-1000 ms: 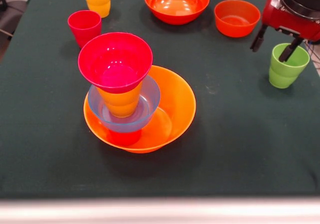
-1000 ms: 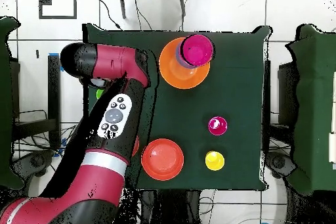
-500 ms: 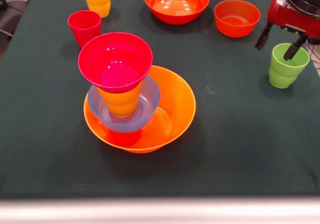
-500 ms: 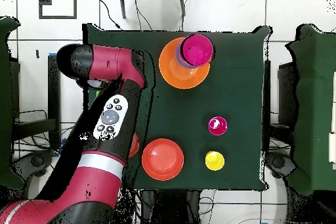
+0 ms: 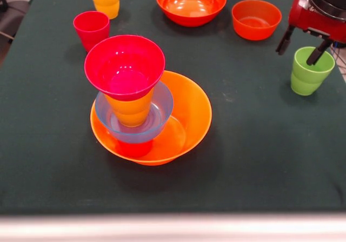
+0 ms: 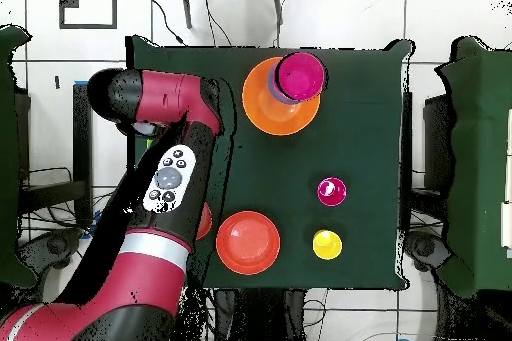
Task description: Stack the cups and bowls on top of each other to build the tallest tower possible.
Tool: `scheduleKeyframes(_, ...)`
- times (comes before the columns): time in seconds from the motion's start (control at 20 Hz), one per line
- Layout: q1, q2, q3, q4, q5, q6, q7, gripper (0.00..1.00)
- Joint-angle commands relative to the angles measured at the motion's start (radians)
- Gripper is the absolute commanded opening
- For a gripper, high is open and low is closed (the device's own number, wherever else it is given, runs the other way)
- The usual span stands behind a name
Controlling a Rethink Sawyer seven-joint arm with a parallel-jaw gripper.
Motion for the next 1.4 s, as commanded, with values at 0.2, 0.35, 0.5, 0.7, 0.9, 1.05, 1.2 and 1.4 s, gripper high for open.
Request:
scheduleKeyframes(0.2,0.011,0.025,0.139,0.121,-0.037,-0.055,0.090,1.00)
scheduleKeyframes(0.35,0.011,0.029,0.138,0.117,-0.039,-0.059,0.090,1.00)
scheduleKeyframes(0.5,0.014,0.027,0.140,0.129,-0.040,-0.068,0.087,1.00)
scheduleKeyframes(0.7,0.021,0.021,0.144,0.150,-0.038,-0.078,0.090,1.00)
scheduleKeyframes(0.9,0.029,0.020,0.145,0.153,-0.035,-0.076,0.099,1.00)
scheduleKeyframes(1.05,0.036,0.022,0.144,0.153,-0.033,-0.074,0.108,1.00)
scheduleKeyframes(1.2,0.042,0.028,0.141,0.145,-0.032,-0.070,0.117,1.00)
scheduleKeyframes(1.4,0.052,0.031,0.137,0.135,-0.027,-0.056,0.132,1.00)
